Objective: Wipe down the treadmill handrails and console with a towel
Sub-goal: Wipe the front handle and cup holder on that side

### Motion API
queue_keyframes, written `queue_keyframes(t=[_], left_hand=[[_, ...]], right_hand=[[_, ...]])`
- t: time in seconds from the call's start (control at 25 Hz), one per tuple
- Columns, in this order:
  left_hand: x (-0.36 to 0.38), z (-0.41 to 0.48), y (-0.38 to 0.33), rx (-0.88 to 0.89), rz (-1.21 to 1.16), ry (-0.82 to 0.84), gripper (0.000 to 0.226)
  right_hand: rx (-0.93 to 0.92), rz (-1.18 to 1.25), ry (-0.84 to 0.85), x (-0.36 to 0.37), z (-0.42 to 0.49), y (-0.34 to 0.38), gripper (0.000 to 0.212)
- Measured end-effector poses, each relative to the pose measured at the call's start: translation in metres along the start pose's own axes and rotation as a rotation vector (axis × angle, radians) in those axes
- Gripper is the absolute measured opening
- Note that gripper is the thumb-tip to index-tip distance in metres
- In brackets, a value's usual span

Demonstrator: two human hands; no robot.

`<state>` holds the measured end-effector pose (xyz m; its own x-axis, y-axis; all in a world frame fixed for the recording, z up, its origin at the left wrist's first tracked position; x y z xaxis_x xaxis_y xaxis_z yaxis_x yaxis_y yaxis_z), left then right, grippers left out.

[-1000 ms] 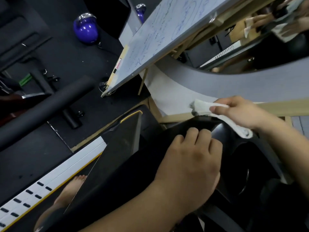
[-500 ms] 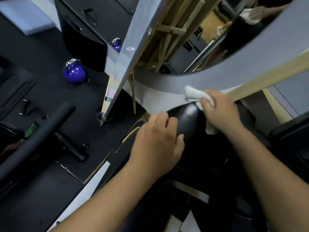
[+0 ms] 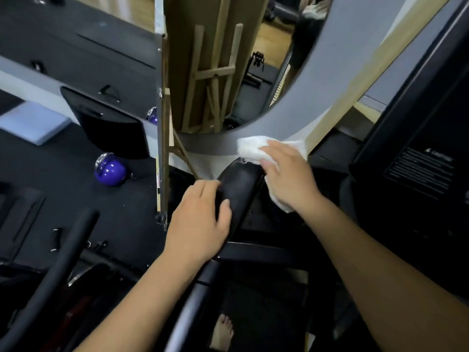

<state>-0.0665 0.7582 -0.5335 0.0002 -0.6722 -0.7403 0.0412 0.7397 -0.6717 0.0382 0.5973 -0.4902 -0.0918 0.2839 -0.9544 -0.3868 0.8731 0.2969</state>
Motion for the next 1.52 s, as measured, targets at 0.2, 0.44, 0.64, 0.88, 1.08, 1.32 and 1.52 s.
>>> queue_keyframes(t=[0.2,0.44,0.64,0.88,1.08,1.32,1.52], left_hand=[[-0.012,-0.014,0.009,-0.118,-0.240,-0.130,0.017],[-0.014,-0.016,0.001,-0.094,-0.197,-0.148,0.019],[-0.013,-0.016,0.006,-0.109,-0.181,-0.185,0.022],[-0.017,-0.020,0.006,-0.063,-0.246,-0.233,0.021],[-0.016,-0.014,0.006,-0.048,-0.224,-0.205,0.021],[-0.014,-0.013,0.005,-0.064,-0.177,-0.169,0.018],[-0.014,-0.010,0.003,-0.075,-0.135,-0.150,0.017]], right_hand=[[-0.402,0.059,0.039,0.018,-0.070,0.081,0.028],[-0.332,0.117,0.223,0.015,-0.056,0.033,0.029],[0.041,-0.021,0.038,0.012,0.015,0.020,0.029],[-0.203,0.047,0.306,0.011,-0.088,0.041,0.029],[0.059,-0.150,0.424,-0.008,-0.087,-0.018,0.029],[-0.058,0.076,0.343,0.001,-0.097,0.036,0.016],[0.064,-0.170,0.361,-0.010,-0.074,0.011,0.027]])
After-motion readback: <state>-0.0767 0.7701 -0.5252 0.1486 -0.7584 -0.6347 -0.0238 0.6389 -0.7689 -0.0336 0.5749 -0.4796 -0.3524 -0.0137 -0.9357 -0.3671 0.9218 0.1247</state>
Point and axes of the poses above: each hand's wrist, its own z-axis towards the middle knuckle, its own x-axis out of the palm, y = z × x, the point moved 5 cm from there along z, towards the middle knuckle, and after that the axes turned 13 degrees about y, right-handed, at the moved point
